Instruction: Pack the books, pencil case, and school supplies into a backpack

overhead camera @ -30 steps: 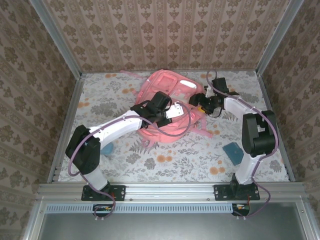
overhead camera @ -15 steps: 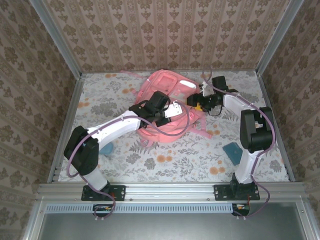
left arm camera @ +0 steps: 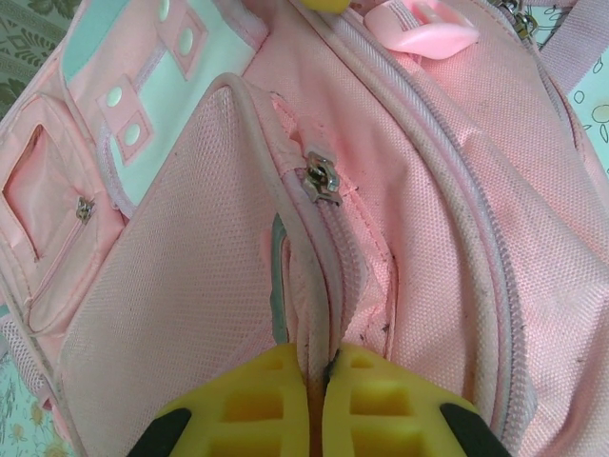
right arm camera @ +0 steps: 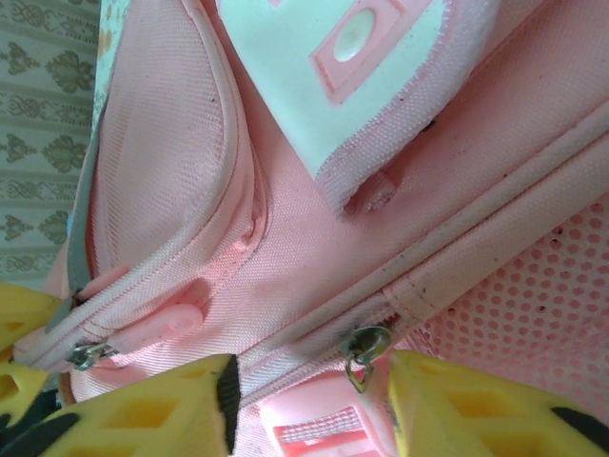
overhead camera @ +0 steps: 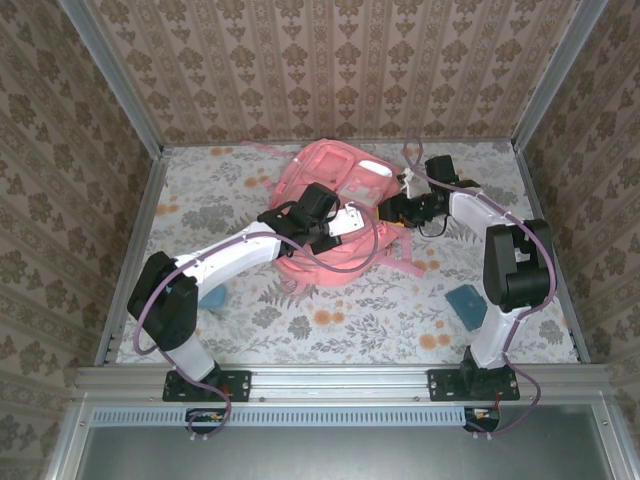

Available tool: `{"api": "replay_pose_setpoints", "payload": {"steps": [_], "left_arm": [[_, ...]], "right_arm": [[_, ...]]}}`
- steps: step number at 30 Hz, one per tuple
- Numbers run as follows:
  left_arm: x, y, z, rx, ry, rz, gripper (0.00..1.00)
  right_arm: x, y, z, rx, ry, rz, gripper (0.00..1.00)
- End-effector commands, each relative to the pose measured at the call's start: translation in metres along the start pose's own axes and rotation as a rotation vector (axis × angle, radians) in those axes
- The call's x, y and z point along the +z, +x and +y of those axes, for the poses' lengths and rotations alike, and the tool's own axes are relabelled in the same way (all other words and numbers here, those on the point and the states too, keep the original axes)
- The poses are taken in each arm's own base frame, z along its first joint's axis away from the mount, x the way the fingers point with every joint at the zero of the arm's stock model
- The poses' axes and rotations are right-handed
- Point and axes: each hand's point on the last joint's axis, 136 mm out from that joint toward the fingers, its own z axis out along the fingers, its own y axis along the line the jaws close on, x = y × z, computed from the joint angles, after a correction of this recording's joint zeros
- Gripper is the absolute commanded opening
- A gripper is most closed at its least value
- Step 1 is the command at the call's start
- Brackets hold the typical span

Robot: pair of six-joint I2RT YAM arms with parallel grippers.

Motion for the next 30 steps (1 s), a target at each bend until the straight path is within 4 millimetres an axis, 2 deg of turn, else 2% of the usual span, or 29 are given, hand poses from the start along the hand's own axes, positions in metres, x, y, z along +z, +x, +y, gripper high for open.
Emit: {"api": "replay_pose_setpoints", "payload": {"steps": [1,3,10,16,23,30], "left_arm": [[-0.018,-0.011,0.024,-0.040,-0.081,-0.054,0.00],[-0.019,-0.012,0.024,-0.040,-0.082,-0.057,0.00],[-0.020,-0.013,0.023,-0.041,-0.076,-0.065,0.00],[-0.020,-0.011,0.023,-0.042,-0.074,-0.060,0.00],[-0.018,-0.007,0.021,-0.046,-0.070,-0.049,0.00],[-0.012,-0.001,0.022,-0.021,-0.084,-0.017,0.00]], "right_arm": [[-0.001,0.010,0.000,-0.036,0.022,0.022,0.39],[0.000,0.012,-0.003,-0.058,0.026,0.023,0.32],[0.007,0.013,-0.019,-0.085,0.080,0.041,0.23],[0.006,0.004,-0.020,-0.105,0.096,0.022,0.13],[-0.017,-0.006,-0.020,-0.128,0.219,-0.038,0.03],[-0.051,-0.003,-0.016,-0.168,0.365,-0.060,0.00]]}}
